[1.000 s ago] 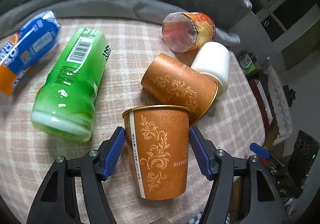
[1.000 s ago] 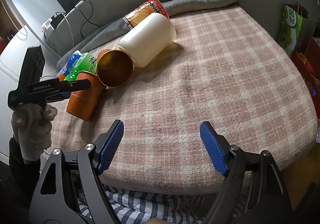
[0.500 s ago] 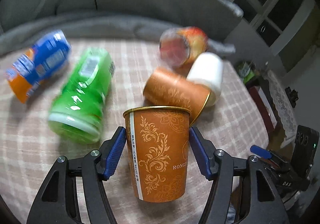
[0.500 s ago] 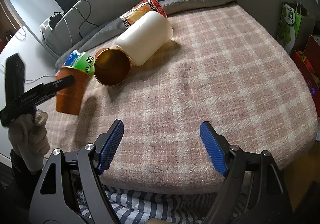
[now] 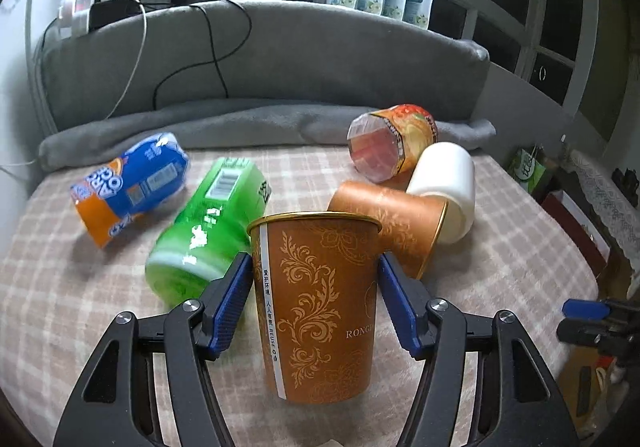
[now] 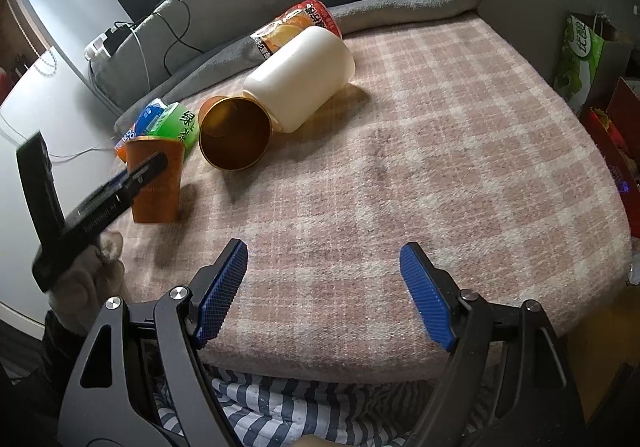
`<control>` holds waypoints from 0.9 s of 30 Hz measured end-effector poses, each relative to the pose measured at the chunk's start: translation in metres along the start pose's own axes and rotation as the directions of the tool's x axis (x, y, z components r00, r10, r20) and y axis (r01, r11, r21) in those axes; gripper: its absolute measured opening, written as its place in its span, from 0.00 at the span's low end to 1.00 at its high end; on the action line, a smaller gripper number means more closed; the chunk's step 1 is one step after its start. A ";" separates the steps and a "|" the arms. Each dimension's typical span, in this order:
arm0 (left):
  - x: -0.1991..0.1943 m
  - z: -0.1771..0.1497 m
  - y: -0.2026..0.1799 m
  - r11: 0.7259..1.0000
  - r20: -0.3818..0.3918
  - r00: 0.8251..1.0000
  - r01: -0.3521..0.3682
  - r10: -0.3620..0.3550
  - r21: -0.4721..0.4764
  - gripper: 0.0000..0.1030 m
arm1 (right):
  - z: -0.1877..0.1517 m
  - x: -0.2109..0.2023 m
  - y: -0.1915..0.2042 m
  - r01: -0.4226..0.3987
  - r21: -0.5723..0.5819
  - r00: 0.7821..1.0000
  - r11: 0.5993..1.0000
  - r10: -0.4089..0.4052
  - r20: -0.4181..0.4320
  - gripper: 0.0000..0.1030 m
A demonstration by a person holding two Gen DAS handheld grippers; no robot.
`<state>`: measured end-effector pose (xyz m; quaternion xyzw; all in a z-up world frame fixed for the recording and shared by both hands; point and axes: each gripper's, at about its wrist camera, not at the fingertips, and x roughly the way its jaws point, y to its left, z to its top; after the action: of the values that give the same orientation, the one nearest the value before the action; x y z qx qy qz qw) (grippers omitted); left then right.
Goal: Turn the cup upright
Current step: 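Carry the orange cup in the left tool and turn it mouth-up, then lower the upright orange cup onto the cloth and open the left tool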
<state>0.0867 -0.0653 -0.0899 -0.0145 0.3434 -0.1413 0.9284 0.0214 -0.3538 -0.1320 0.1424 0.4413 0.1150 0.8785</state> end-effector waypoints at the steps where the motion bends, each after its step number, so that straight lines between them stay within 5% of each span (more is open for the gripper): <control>1: 0.000 -0.003 -0.001 1.000 -0.002 1.000 -0.003 0.003 0.003 0.61 | 0.000 -0.001 0.000 0.000 0.000 1.000 1.000 0.000 0.003 0.79; 27: -0.052 -0.032 -0.002 0.999 0.003 0.999 0.042 -0.042 -0.005 0.61 | -0.002 -0.005 0.040 -0.048 -0.066 0.999 0.997 0.049 0.010 0.79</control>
<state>0.0277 -0.0502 -0.0810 -0.0242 0.3419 -0.1598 0.9257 0.0139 -0.3179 -0.1157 0.1248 0.4286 0.1502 0.8821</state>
